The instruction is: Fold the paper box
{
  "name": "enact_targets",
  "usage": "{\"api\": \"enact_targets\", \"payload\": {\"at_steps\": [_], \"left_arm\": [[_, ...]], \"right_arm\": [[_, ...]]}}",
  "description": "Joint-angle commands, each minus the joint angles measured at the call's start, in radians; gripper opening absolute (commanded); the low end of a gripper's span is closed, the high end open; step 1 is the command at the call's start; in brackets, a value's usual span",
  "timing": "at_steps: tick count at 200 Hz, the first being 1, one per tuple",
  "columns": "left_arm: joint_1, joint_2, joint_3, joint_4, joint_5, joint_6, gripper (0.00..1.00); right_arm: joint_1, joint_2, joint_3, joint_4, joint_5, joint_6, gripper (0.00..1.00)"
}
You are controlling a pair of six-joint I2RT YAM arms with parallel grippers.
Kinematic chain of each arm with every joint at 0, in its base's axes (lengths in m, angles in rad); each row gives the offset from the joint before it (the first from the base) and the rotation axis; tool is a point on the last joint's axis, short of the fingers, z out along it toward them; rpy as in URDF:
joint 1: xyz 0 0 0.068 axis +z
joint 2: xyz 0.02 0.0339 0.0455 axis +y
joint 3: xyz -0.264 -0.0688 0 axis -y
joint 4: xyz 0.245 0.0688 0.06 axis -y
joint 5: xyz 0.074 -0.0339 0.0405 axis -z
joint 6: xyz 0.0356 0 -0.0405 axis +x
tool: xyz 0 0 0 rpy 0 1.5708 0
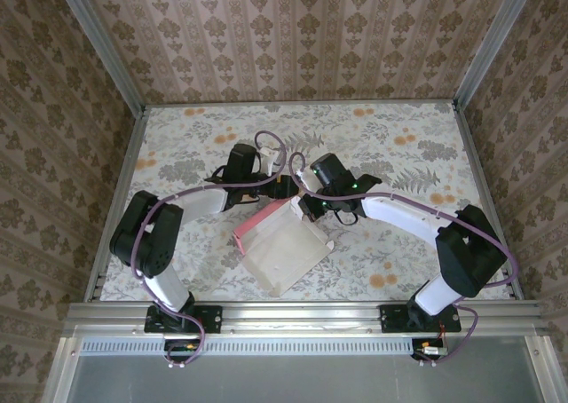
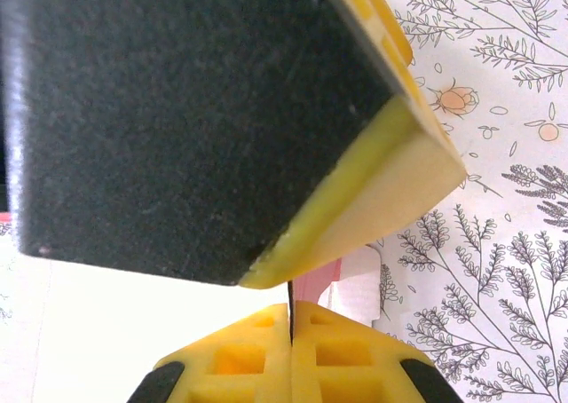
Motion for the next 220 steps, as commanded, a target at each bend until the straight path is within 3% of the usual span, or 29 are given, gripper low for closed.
{"api": "enact_targets", "payload": {"at_steps": [1, 54, 115, 220], "left_arm": [[0.007, 0.020, 0.032, 0.014, 0.008, -0.005, 0.59], [0.010, 0.027, 0.030, 0.002, 0.021, 0.009, 0.59], [0.022, 0.045, 0.064, -0.050, 0.077, 0.030, 0.59], [0.022, 0.087, 0.134, -0.154, 0.139, 0.076, 0.53]], "right_arm": [[0.012, -0.006, -0.027, -0.042, -0.019, 0.012, 0.09], [0.011, -0.104, -0.067, -0.018, -0.033, 0.060, 0.26], [-0.023, -0.231, -0.187, 0.009, 0.029, 0.096, 0.27], [-0.037, -0.030, -0.157, 0.191, 0.137, 0.097, 0.27]]}}
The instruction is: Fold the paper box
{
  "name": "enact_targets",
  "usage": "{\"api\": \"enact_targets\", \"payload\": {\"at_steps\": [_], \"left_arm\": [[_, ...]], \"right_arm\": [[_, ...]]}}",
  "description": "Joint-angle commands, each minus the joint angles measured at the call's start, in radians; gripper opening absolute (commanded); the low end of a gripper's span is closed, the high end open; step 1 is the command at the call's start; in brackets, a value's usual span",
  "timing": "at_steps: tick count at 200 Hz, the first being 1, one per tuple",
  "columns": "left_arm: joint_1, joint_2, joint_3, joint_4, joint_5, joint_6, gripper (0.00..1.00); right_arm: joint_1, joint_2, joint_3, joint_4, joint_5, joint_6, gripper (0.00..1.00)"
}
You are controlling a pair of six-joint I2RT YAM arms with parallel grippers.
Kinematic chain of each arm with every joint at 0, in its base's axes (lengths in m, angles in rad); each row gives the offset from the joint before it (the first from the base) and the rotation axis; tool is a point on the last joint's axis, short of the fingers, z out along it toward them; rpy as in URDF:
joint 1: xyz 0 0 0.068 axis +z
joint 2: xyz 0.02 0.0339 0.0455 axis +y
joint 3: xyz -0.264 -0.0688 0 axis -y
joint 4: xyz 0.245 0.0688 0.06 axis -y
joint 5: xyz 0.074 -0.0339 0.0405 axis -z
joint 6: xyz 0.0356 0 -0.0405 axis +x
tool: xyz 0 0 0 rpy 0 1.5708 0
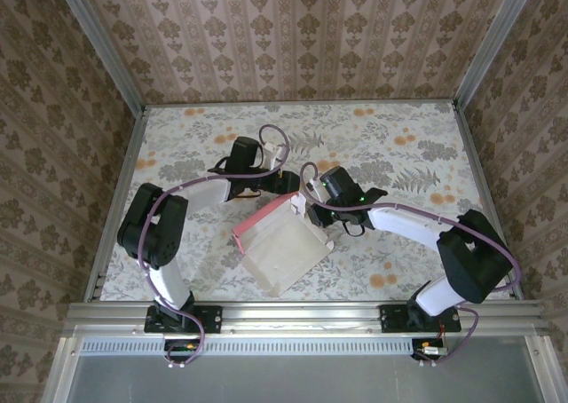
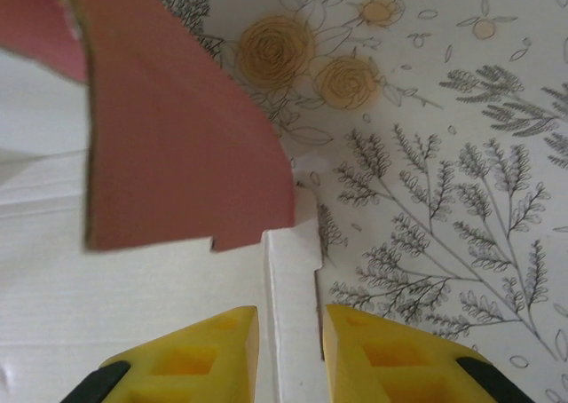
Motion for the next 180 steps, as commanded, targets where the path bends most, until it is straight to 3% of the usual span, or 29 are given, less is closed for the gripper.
{"api": "enact_targets", "payload": {"at_steps": [1, 105, 180], "left_arm": [[0.003, 0.014, 0.024, -0.042, 0.034, 0.038, 0.53], [0.004, 0.048, 0.062, -0.074, 0.115, 0.081, 0.52], [0.004, 0.091, 0.114, -0.107, 0.202, 0.096, 0.47]], "right_arm": [[-0.009, 0.019, 0.024, 0.064, 0.050, 0.015, 0.27], [0.030, 0.063, 0.046, 0.117, 0.008, 0.001, 0.31], [0.085, 0.078, 0.055, 0.161, 0.063, -0.004, 0.33]]}}
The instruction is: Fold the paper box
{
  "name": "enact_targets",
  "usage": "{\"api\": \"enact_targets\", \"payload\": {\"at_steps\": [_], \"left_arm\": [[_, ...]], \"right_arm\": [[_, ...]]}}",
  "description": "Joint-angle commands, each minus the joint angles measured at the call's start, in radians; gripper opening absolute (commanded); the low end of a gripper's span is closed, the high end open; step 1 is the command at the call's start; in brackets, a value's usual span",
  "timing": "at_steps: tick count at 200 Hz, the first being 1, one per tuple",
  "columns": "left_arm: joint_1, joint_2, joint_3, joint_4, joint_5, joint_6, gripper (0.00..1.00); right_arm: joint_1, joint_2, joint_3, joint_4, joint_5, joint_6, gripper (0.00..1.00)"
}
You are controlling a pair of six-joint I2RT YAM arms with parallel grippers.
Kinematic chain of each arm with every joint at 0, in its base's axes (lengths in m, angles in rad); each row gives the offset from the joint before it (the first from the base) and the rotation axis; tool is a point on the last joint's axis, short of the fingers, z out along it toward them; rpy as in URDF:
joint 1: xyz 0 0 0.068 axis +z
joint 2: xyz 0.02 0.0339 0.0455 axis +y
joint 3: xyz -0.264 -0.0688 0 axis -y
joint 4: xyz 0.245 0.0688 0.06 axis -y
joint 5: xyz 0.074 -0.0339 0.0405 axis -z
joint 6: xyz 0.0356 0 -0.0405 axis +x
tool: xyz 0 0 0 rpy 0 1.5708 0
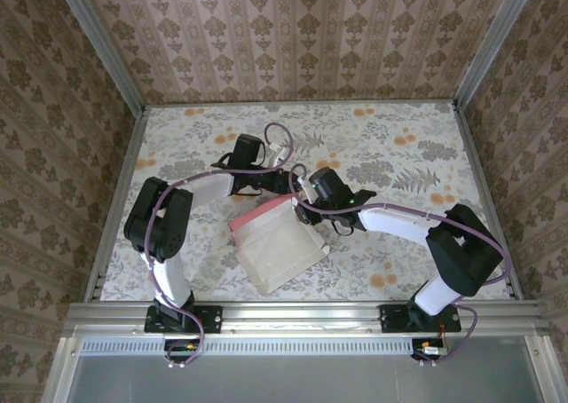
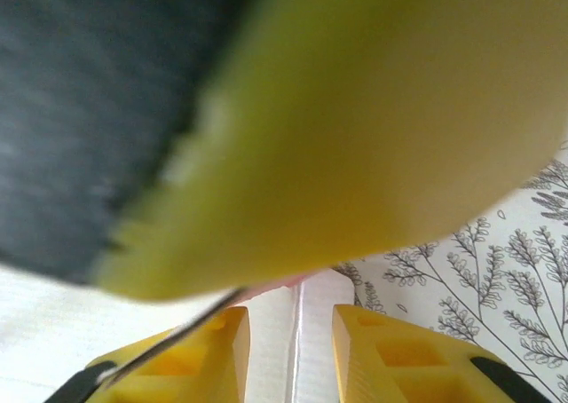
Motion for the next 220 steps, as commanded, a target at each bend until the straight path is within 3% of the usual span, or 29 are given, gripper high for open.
{"api": "enact_targets", "payload": {"at_steps": [1, 125, 170, 220], "left_arm": [[-0.002, 0.026, 0.040, -0.028, 0.070, 0.038, 0.47], [-0.012, 0.067, 0.112, -0.095, 0.159, 0.056, 0.42], [-0.018, 0.086, 0.142, -0.126, 0.196, 0.059, 0.41], [-0.018, 0.086, 0.161, -0.152, 0.190, 0.062, 0.42]], "right_arm": [[0.017, 0.018, 0.028, 0.038, 0.033, -0.008, 0.33], [0.057, 0.090, 0.050, 0.092, 0.173, 0.008, 0.33], [0.080, 0.116, 0.077, 0.073, 0.283, 0.029, 0.27], [0.101, 0.152, 0.118, 0.037, 0.391, 0.059, 0.15]]}}
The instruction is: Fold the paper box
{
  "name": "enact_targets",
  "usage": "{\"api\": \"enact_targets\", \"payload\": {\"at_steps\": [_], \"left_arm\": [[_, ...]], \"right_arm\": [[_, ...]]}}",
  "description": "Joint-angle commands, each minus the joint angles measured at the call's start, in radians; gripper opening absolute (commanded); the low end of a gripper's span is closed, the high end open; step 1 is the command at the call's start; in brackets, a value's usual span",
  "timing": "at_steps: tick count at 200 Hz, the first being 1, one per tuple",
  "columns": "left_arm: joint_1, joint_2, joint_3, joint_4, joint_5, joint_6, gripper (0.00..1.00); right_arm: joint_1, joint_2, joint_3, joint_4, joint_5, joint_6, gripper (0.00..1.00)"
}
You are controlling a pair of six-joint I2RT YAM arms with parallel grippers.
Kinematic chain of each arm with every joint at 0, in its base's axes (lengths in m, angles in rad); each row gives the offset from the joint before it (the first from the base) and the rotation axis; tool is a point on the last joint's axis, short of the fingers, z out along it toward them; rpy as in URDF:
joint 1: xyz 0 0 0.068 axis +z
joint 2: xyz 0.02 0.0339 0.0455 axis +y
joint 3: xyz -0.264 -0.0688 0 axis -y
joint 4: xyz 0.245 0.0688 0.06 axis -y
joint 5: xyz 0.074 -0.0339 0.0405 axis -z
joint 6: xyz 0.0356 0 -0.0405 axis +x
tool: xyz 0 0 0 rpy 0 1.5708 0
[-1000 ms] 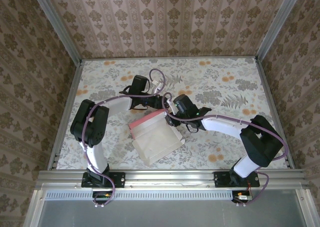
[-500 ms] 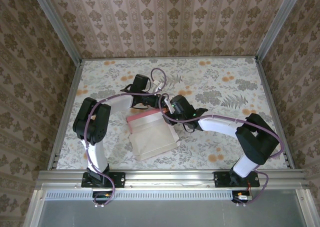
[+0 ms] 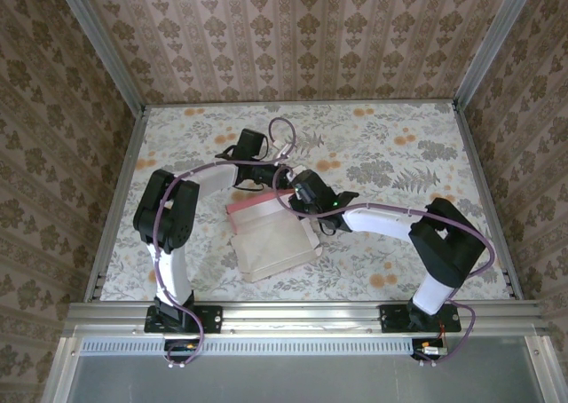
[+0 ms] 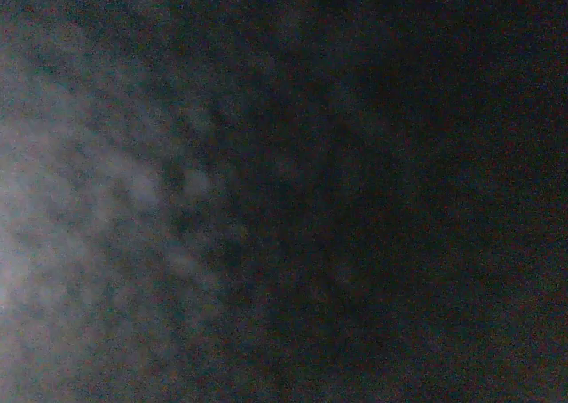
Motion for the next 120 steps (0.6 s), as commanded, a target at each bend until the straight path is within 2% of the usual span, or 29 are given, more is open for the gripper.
{"api": "enact_targets", "payload": {"at_steps": [1, 86, 109, 120], "left_arm": [[-0.032, -0.006, 0.034, -0.022, 0.088, 0.044, 0.42], [-0.039, -0.004, 0.033, -0.039, 0.089, 0.027, 0.43], [-0.039, -0.007, 0.042, -0.066, 0.080, 0.046, 0.43], [-0.038, -0.010, 0.049, -0.074, 0.069, 0.053, 0.44]], "right_arm": [[0.013, 0.042, 0.035, -0.042, 0.081, 0.021, 0.15], [0.035, 0.085, 0.095, -0.126, 0.261, 0.063, 0.10], [0.039, 0.091, 0.103, -0.128, 0.247, 0.060, 0.10], [0.038, 0.077, 0.094, -0.115, 0.210, 0.047, 0.14]]}}
